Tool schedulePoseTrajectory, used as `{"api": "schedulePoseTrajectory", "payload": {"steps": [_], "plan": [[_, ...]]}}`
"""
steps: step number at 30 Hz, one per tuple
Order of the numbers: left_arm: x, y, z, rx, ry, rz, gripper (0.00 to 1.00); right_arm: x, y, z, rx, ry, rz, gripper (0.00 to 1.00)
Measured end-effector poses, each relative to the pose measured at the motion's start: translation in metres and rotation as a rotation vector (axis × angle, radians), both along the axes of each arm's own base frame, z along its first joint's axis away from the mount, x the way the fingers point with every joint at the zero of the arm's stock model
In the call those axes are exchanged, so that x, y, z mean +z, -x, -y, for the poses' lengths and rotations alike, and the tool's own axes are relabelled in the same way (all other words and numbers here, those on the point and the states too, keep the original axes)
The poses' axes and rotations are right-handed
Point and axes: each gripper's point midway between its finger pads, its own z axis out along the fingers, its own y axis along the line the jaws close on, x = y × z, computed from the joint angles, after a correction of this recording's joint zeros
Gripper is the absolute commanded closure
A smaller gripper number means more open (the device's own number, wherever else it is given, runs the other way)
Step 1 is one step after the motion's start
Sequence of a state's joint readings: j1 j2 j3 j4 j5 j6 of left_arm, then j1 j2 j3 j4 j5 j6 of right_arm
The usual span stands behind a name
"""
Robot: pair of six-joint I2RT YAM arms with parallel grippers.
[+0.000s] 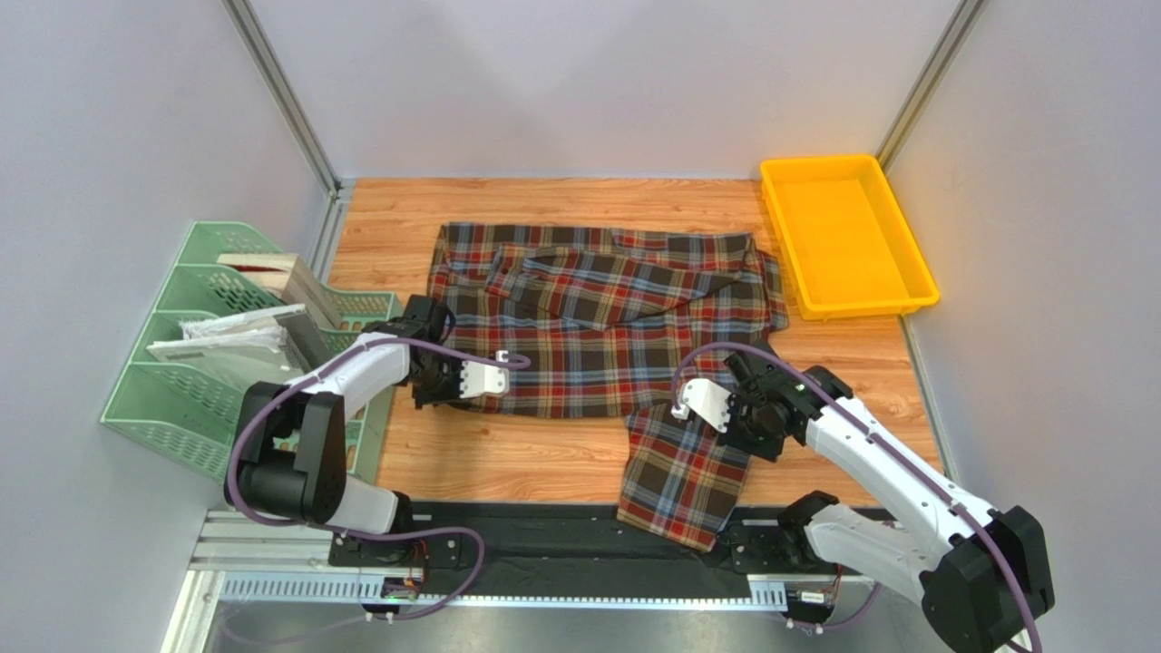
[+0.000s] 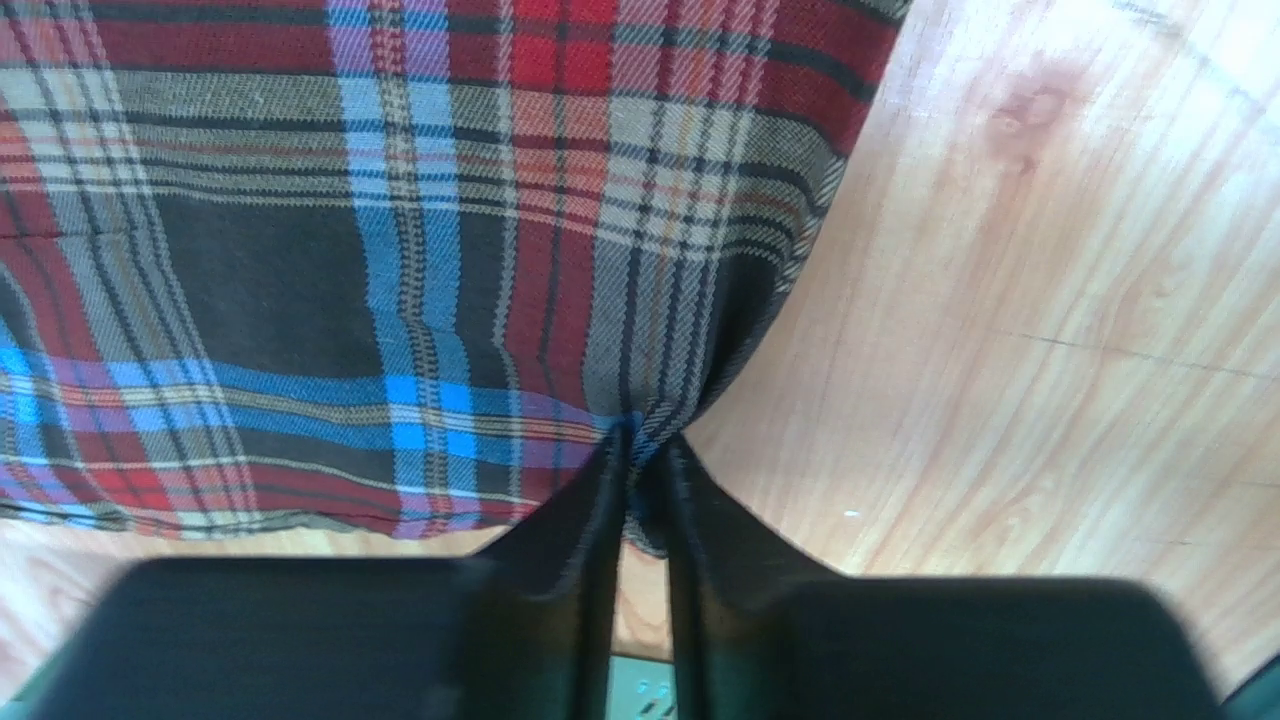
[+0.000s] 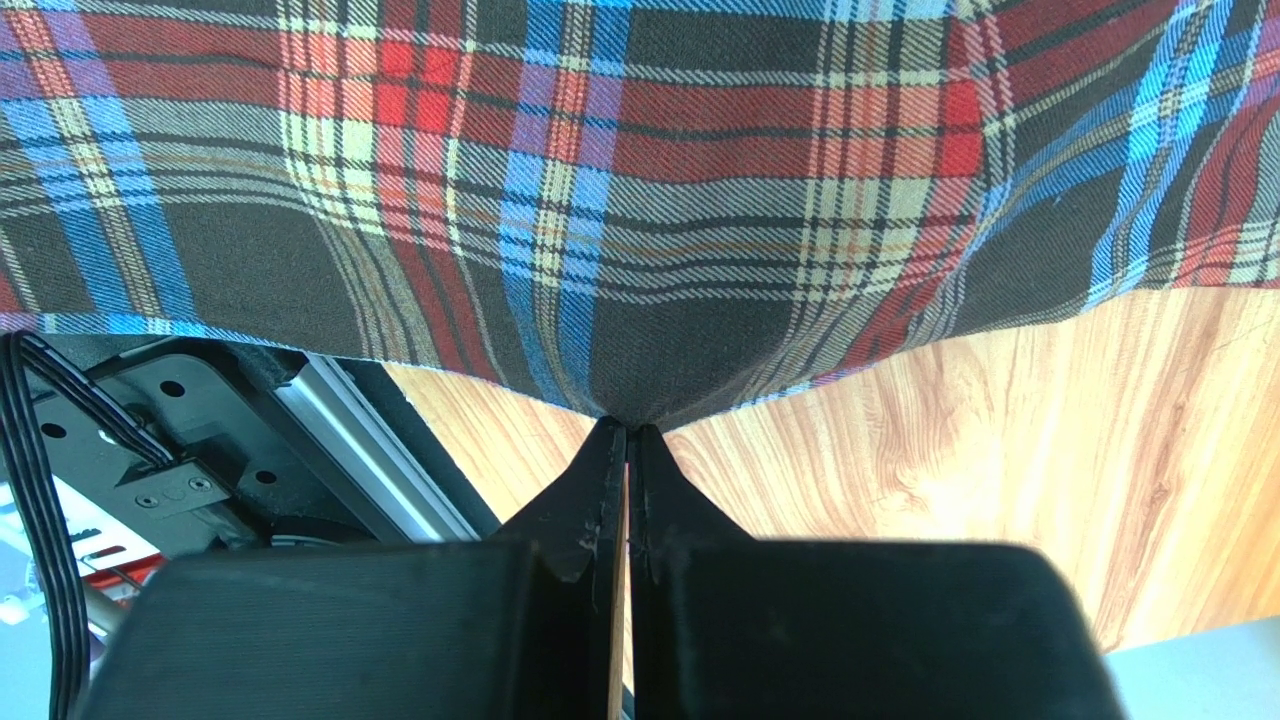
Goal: Fold and stack the long sleeve shirts
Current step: Fold the shirt
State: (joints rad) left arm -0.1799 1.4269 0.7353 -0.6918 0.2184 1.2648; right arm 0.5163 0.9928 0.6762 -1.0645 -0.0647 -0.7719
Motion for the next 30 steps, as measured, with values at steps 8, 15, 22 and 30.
{"api": "schedulePoseTrajectory", "payload": {"steps": [8,15,22,30], "plan": [[0.009,0.017,-0.001,-0.078,-0.009,0.006,1.0,0.011,0.009,0.002,0.01,-0.015,-0.009,1.0],[0.044,0.045,0.001,-0.102,0.035,0.04,1.0,0.038,0.02,0.006,0.03,-0.046,0.026,1.0],[0.067,0.036,0.003,-0.057,0.063,-0.007,1.0,0.055,0.008,0.006,-0.001,-0.044,0.011,1.0],[0.101,-0.029,0.008,0.057,0.125,0.026,1.0,0.108,-0.078,0.002,-0.114,-0.111,0.071,1.0]]}}
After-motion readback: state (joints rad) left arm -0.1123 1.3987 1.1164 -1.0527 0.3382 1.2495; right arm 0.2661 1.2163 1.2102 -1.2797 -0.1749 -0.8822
